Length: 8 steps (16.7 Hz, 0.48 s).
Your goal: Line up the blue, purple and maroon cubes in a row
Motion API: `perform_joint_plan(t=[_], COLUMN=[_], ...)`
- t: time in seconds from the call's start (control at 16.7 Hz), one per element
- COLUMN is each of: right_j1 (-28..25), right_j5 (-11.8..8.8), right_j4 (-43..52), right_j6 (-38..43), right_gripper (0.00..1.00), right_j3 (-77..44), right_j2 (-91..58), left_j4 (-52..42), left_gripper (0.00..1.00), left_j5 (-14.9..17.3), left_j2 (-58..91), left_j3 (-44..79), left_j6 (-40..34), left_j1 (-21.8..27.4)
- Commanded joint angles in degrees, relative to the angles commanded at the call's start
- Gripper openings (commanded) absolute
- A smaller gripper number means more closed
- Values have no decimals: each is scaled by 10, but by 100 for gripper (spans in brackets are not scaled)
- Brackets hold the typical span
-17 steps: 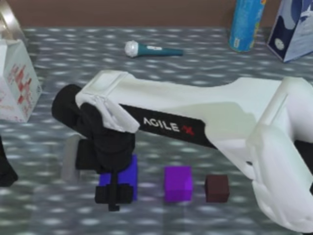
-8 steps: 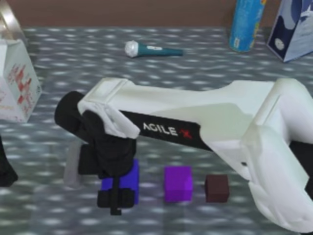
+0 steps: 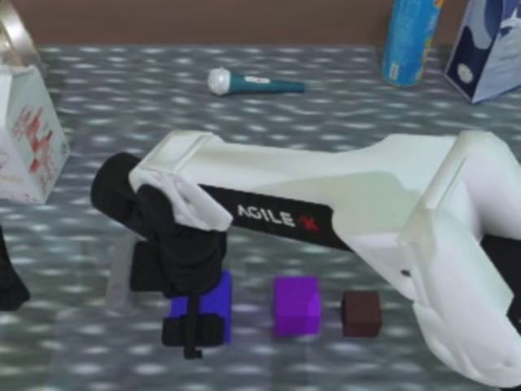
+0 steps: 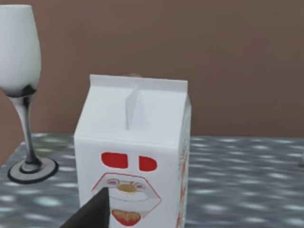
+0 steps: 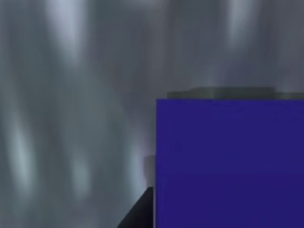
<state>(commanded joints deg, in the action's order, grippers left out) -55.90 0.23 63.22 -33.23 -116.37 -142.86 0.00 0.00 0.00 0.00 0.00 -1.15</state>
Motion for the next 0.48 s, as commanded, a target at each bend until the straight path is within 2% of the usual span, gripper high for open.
perform_joint_plan(t=[0.12,0.48], right_j1=[0,0], right_j5=[0,0], right_j4=[0,0], right_j6=[0,0], right_gripper=[98,100], right_j3=[0,0], right_j2=[0,0], left_j4=[0,0], left_gripper=[100,100], left_j5=[0,0], left_j2=[0,0], left_j3=[0,0], left_j6=[0,0], left_j1=[0,0])
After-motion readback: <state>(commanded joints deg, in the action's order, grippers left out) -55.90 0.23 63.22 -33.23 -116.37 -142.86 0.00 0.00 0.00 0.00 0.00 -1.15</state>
